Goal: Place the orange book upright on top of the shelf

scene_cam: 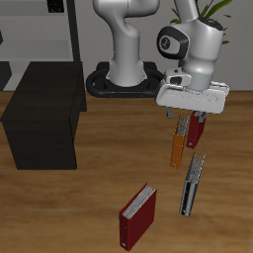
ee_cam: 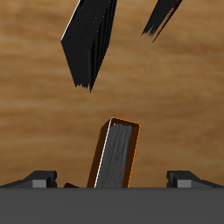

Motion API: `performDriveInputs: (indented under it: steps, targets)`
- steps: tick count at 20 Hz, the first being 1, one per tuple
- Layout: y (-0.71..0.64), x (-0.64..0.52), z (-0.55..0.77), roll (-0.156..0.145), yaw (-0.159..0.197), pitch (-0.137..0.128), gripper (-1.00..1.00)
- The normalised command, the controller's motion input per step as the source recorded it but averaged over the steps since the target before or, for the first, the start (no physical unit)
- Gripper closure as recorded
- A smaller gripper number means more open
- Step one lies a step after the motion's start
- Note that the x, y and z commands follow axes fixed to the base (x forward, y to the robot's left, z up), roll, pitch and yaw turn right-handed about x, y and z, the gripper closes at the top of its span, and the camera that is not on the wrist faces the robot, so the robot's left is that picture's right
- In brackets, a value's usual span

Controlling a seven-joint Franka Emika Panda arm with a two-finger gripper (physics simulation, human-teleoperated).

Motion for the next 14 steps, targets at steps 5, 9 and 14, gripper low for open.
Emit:
performDriveInputs:
  steps: [5, 9, 14]
  targets:
    - [-0.16, 0.07, -0.31, -0.005, -0.043, 0.053, -1.0]
    - [-0.04, 0.05, -0.24, -0.004, -0.009, 0.029, -1.0]
    - [0.01, 0.07, -0.32, 0.042, -0.018, 0.059, 1.0]
